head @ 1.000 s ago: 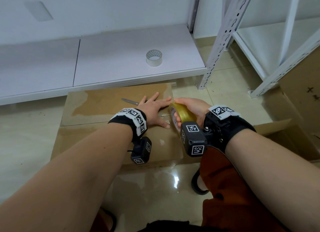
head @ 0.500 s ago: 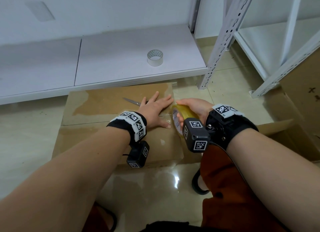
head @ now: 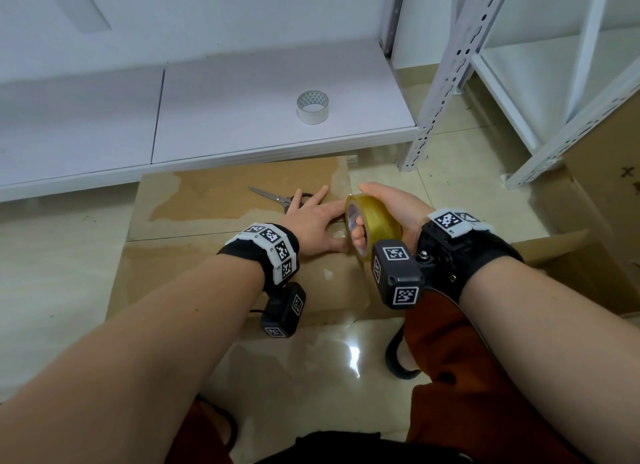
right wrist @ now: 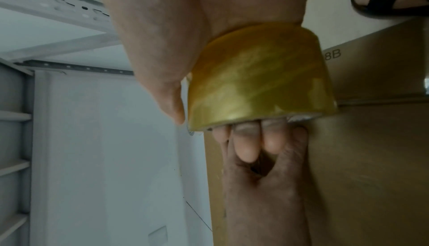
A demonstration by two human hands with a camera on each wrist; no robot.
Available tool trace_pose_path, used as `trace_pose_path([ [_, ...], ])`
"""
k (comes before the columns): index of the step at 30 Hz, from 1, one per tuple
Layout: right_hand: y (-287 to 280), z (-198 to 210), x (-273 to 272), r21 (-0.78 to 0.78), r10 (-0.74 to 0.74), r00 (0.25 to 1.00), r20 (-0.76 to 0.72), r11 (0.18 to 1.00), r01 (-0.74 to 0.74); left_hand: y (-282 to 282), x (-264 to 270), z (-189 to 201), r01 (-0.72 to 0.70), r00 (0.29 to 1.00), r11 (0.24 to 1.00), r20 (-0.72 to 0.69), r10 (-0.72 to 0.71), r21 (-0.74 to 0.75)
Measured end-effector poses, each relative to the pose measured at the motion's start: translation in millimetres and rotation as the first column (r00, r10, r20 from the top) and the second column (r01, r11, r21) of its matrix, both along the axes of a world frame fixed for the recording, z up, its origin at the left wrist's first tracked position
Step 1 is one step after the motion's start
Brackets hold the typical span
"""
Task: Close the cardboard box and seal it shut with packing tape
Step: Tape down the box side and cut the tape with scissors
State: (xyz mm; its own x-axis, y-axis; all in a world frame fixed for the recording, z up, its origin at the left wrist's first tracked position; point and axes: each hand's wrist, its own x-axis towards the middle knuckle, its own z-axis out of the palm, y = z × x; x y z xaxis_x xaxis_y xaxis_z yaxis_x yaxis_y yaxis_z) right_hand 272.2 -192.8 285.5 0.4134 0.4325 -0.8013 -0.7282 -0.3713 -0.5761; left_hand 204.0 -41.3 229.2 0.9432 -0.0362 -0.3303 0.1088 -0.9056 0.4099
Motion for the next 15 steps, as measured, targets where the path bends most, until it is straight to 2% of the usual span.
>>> trace_pose_path([
  [4, -1.6, -3.5, -3.5, -0.003, 0.057, 0.998, 0.042, 0.998, -0.057, 0.4, 0.7, 2.2, 0.02, 0.999, 1.0, -0.042, -0.02, 0.008],
  [15, 1.6, -3.8, -8.2, 0.03, 0.061, 0.992, 0.11, 0.997, -0.065, 2.5, 0.6, -1.6, 0.036, 0.998, 0.999, -0.051, -0.035, 0.021],
])
